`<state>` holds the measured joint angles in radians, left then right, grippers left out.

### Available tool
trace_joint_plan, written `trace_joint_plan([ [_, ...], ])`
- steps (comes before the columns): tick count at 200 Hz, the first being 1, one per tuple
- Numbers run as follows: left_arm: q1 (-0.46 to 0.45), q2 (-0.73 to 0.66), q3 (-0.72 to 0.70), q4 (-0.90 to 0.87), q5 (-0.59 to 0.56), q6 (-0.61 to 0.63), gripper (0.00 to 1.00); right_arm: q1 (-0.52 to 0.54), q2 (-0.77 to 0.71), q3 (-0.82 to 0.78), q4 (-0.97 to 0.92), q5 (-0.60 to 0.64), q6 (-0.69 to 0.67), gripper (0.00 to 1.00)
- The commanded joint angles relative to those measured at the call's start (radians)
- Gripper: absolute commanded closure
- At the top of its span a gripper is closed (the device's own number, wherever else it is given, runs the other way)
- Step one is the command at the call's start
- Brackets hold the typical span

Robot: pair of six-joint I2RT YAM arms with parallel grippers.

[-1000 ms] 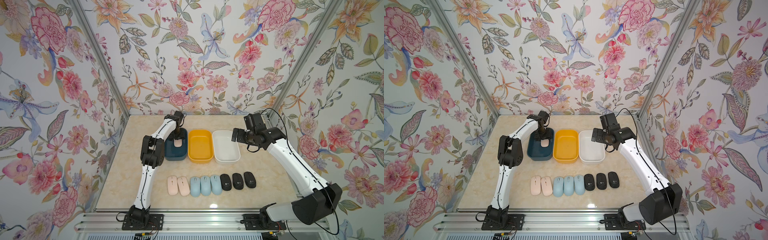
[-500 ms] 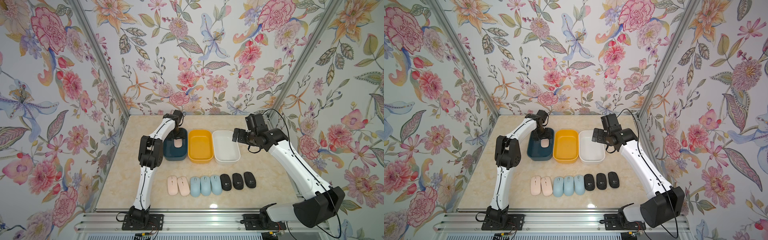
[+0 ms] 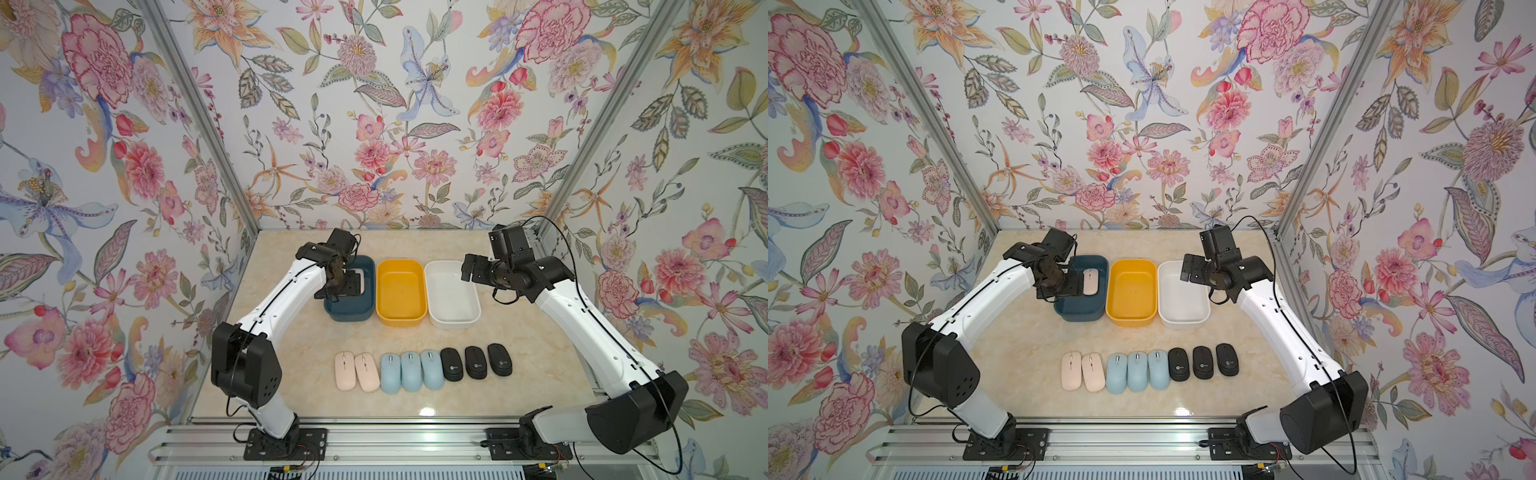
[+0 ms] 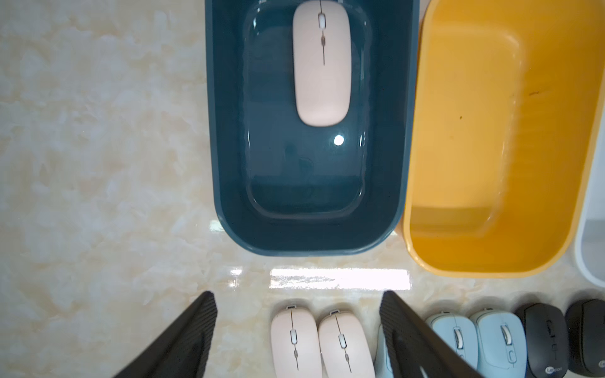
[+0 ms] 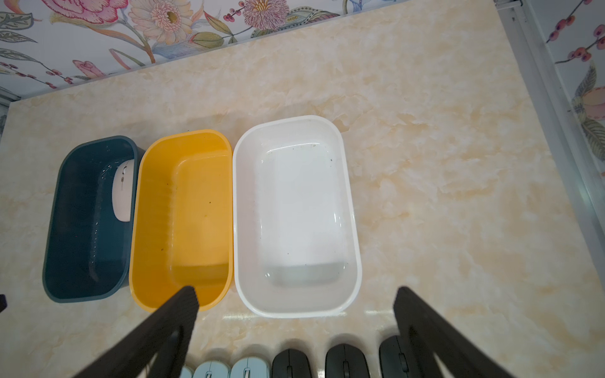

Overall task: Place the mice by color into the storage box
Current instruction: Pick up the mouse from the center of the board.

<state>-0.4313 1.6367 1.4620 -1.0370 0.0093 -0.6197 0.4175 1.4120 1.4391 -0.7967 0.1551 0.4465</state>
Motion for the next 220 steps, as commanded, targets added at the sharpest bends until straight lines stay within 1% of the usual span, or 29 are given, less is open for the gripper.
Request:
trace_joint_plan([
  [1,-0.064,-0.062,-0.150,-0.011,-0.027,-0.080,0.20,0.055,0.037,0.054,-0.020,0.055,-0.043,0.03],
  [41,-0.145,-0.224,-0.419,0.068,0.016,-0.233,0.20,0.086,0.046,0.057,-0.017,0.032,-0.043,0.03],
  [63,-0.178,-0.290,-0.525,0.093,0.029,-0.294,0.20,0.096,0.054,0.051,-0.021,0.029,-0.045,0.03],
  [81,-0.200,-0.329,-0.583,0.114,0.041,-0.329,0.20,0.104,0.061,0.044,-0.023,0.026,-0.045,0.03],
  [99,-0.218,-0.342,-0.624,0.138,0.053,-0.354,0.20,0.110,0.070,0.045,-0.023,0.024,-0.044,0.03],
  [142,-0.278,-0.310,-0.690,0.182,0.061,-0.392,0.19,0.115,0.089,0.056,-0.024,0.031,-0.045,0.02],
  [220,-0.302,-0.236,-0.722,0.232,0.066,-0.419,0.19,0.114,0.126,0.078,-0.025,0.043,-0.059,0.02],
])
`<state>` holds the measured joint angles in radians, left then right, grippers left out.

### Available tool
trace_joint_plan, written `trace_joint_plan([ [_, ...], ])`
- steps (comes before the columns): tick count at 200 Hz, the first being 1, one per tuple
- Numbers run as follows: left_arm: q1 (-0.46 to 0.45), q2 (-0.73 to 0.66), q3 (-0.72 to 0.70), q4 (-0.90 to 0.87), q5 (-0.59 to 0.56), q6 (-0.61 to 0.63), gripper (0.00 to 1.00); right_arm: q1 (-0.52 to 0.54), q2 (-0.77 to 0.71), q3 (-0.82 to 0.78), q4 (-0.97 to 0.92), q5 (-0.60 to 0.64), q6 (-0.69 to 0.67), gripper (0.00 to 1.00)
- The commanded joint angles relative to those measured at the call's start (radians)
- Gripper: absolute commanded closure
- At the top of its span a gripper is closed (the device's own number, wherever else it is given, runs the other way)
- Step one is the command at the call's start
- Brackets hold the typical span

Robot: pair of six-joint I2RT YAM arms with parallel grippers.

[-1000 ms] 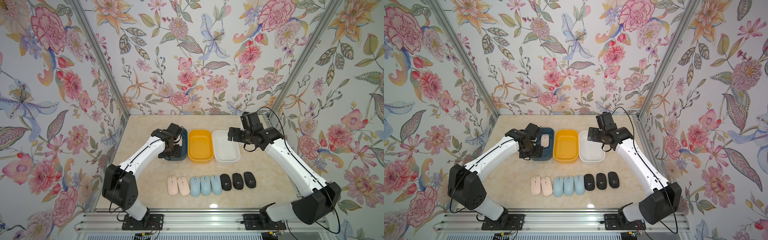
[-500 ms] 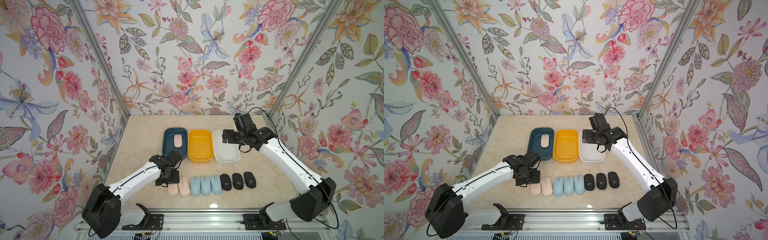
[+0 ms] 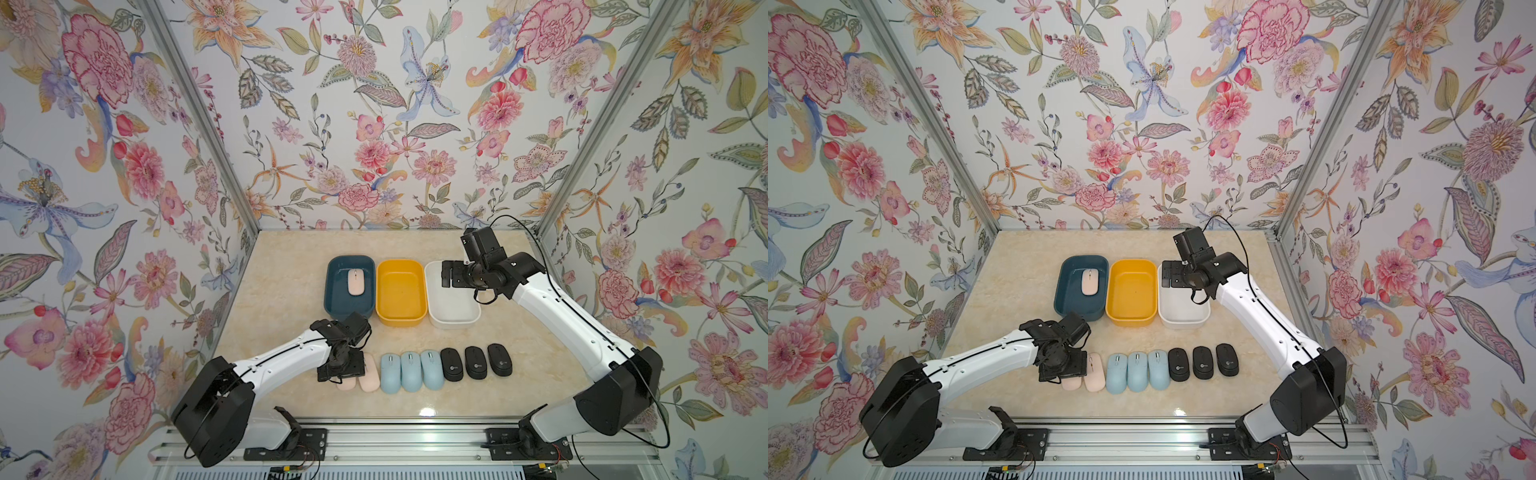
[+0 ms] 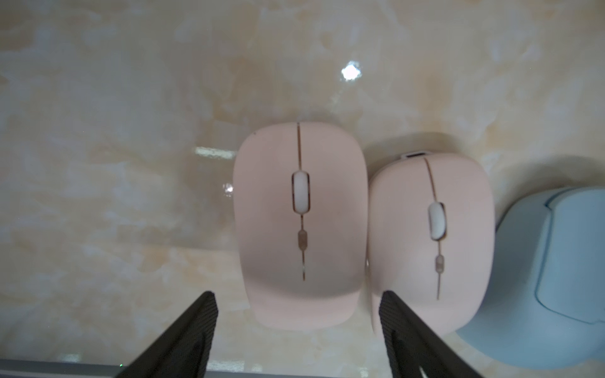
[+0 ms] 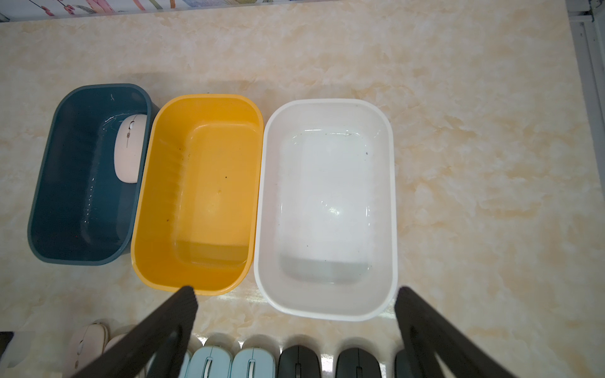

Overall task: Place the mice by color into the storage box
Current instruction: Pick up the mouse from the center of the board.

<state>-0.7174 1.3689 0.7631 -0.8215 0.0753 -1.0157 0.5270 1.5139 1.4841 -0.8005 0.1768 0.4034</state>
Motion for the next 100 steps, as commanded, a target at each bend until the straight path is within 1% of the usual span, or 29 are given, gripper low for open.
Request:
trace_joint_plan([
  [1,-0.016,0.033,-0.024,0.017,0.000,-0.023,0.18,0.004,0.025,0.033,-0.022,0.022,-0.016,0.02],
  [70,-0.016,0.065,-0.021,0.018,-0.009,-0.024,0.19,-0.003,0.046,0.041,-0.028,0.035,-0.010,0.01],
  [100,-0.016,0.088,-0.010,0.019,-0.030,-0.026,0.19,-0.004,0.055,0.039,-0.026,0.032,-0.010,0.01],
])
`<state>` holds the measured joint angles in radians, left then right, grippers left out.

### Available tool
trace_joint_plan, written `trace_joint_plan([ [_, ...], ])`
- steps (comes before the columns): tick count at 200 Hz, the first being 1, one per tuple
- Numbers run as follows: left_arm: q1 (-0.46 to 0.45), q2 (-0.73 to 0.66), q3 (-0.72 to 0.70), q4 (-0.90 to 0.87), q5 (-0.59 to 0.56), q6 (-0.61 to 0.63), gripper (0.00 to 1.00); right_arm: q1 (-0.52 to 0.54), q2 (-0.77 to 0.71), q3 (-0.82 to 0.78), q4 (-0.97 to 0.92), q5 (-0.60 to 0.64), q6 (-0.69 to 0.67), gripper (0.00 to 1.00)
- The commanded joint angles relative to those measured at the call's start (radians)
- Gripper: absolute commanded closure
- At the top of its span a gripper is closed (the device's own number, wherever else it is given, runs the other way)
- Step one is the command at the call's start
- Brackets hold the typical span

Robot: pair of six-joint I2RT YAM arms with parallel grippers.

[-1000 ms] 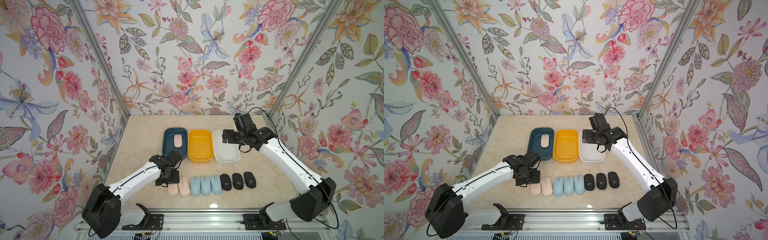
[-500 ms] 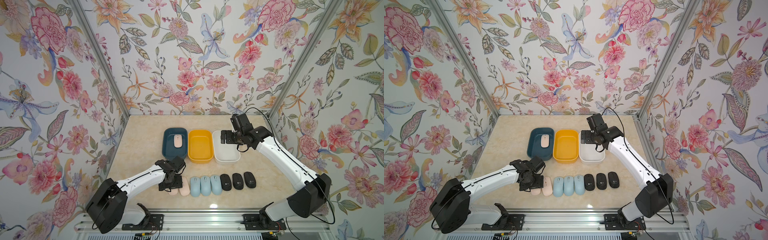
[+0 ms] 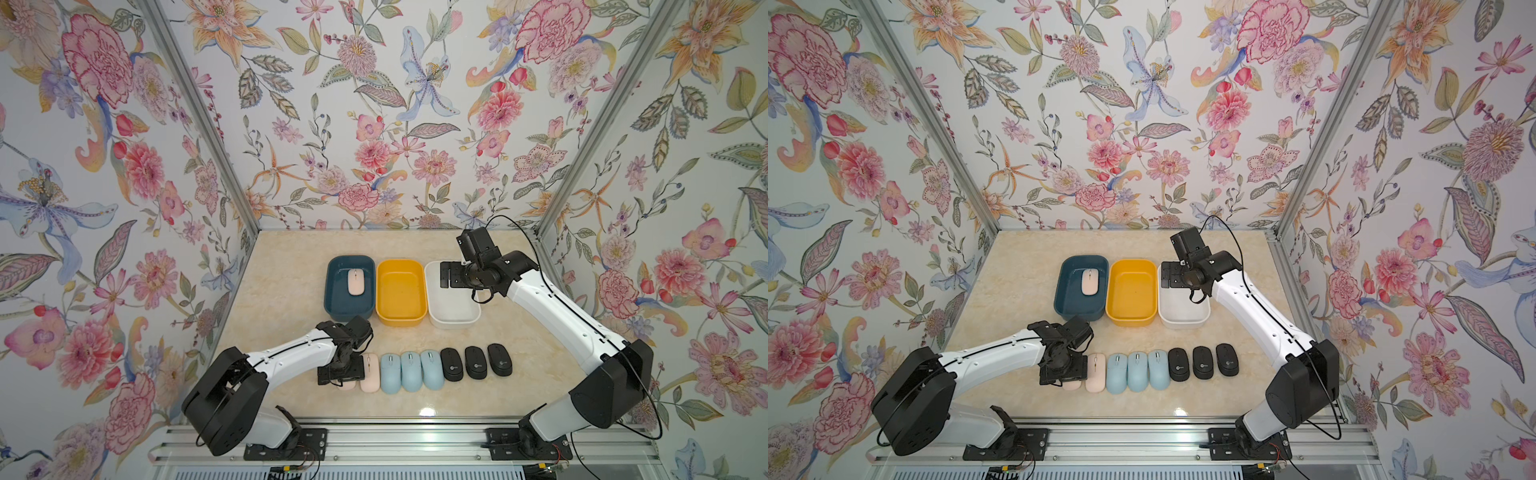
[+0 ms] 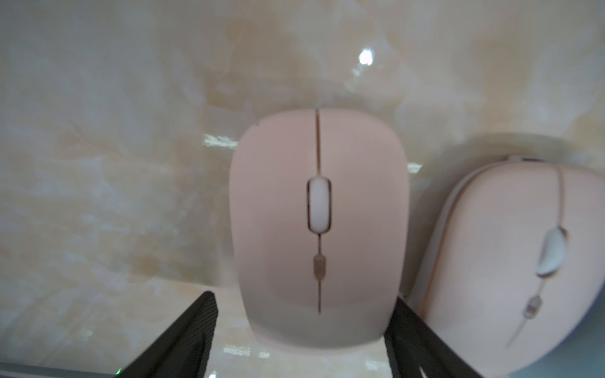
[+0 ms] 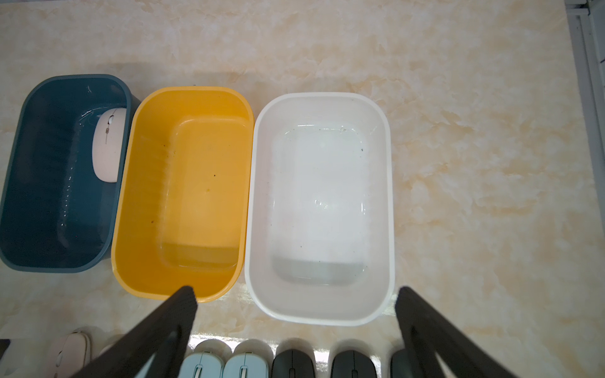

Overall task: Place the mice by color into the storage box
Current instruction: Pick up the mouse from the center of the board.

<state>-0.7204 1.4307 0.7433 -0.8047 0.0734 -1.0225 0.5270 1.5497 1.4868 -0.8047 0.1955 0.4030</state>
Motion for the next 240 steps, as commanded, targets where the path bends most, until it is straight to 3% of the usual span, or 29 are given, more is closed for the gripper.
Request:
trace_joint_plan([
  [1,-0.013,0.027,0.012,0.002,-0.029,-0.018,0.19,-0.004,0.019,0.036,-0.022,0.013,-0.010,0.01],
  [100,0.017,0.132,0.061,0.016,-0.039,0.028,0.27,-0.004,0.034,0.052,-0.022,0.013,-0.008,0.01],
  [163,0.031,0.105,0.033,0.017,-0.028,0.029,0.42,-0.005,0.046,0.052,-0.018,0.010,-0.009,0.01],
  [240,0.064,0.041,0.060,-0.016,-0.014,0.041,0.45,-0.005,0.061,0.084,-0.028,0.015,-0.022,0.01],
])
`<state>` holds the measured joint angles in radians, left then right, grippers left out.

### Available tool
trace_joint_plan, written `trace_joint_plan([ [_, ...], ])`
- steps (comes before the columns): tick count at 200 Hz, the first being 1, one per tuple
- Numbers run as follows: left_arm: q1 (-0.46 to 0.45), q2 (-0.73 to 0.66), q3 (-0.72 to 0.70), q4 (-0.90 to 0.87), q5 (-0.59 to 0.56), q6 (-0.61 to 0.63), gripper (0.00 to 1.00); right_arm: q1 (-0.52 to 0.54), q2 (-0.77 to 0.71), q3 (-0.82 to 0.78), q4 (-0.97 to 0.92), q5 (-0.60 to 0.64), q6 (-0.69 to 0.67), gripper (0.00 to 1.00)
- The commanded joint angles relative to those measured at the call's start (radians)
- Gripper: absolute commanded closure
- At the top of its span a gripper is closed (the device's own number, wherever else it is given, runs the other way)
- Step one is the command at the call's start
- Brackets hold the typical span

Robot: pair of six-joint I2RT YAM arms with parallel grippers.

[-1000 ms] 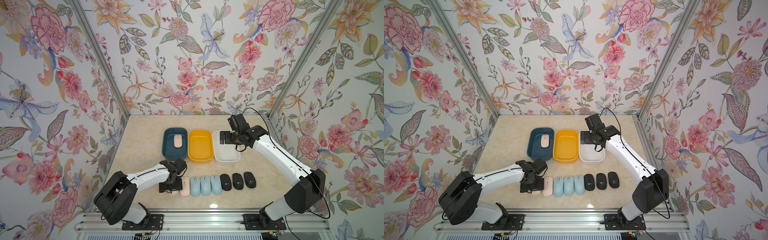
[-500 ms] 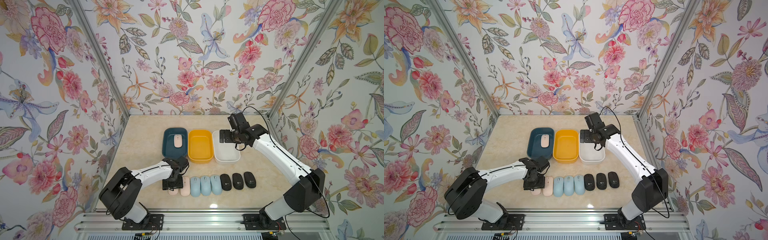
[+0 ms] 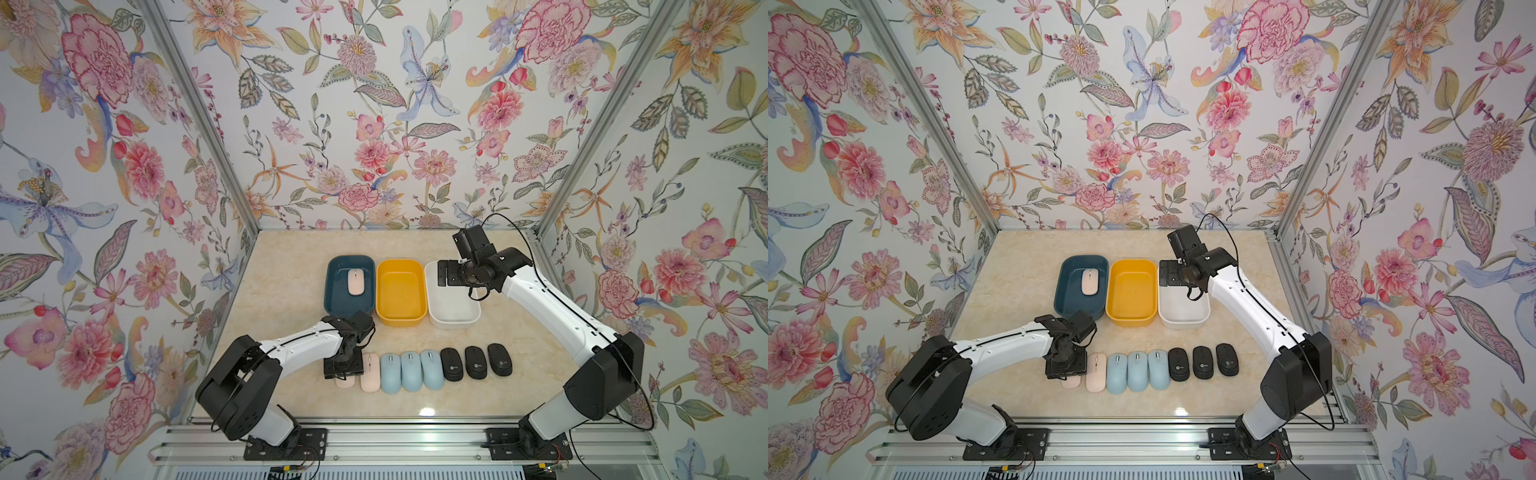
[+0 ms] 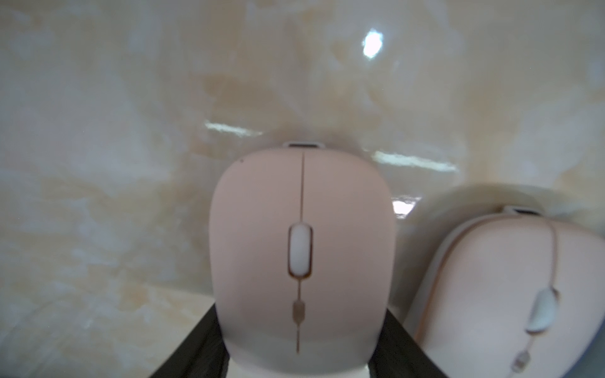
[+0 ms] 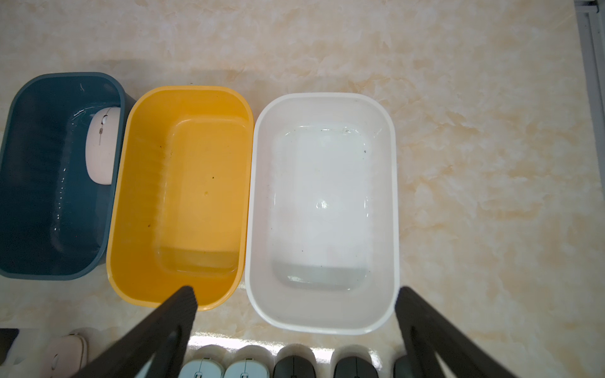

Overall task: Place the mice by color into the storage box
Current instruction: Pick up the mouse from the center of the board.

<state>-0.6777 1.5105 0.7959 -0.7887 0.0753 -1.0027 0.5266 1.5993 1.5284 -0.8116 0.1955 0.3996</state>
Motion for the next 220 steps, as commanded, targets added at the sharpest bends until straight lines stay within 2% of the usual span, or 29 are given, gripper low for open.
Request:
trace_joint_plan([
  [1,0.022,-0.041,0.008,-0.034,-0.017,0.021,0.45,-0.005,0.012,0.042,-0.021,0.015,-0.018,0.01],
  [60,0.089,-0.087,0.200,-0.142,-0.031,0.067,0.44,-0.004,0.013,0.081,-0.032,0.009,-0.027,0.02],
  [102,0.145,-0.028,0.416,-0.229,-0.053,0.139,0.44,-0.006,0.014,0.112,-0.041,0.015,-0.030,0.02],
  [161,0.256,0.182,0.736,-0.270,-0.028,0.261,0.44,-0.012,0.009,0.233,-0.100,0.053,-0.048,0.02],
  [220,0.320,0.475,1.043,-0.282,-0.002,0.346,0.43,-0.022,0.005,0.227,-0.117,0.062,-0.050,0.02],
])
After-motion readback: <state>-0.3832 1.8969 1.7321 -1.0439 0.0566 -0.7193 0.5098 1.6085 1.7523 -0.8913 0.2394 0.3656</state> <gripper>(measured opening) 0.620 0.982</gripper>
